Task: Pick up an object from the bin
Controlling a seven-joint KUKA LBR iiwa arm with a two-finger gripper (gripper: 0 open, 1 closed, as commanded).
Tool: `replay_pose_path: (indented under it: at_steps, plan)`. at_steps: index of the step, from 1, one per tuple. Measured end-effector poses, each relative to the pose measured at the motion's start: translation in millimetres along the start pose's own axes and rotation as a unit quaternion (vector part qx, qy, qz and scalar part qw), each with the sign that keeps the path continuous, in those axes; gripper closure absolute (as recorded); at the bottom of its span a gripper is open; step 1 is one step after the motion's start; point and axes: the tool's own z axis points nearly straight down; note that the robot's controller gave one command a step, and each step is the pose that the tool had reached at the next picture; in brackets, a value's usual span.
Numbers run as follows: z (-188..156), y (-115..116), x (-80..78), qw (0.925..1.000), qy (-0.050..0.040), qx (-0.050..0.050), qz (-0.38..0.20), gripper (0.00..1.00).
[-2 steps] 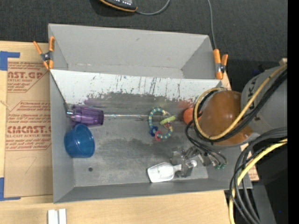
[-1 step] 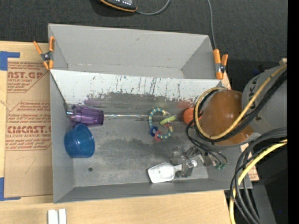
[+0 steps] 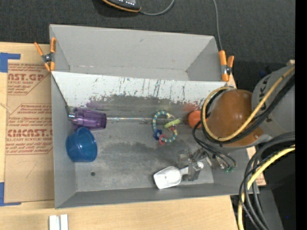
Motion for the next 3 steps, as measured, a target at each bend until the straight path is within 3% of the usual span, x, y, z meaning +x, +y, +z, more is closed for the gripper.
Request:
replay_pose_path:
  at_steps: [3]
  plan:
    - [-38.6,0.5,-0.4,1.0,0.0001,0.0,0.0,1.0]
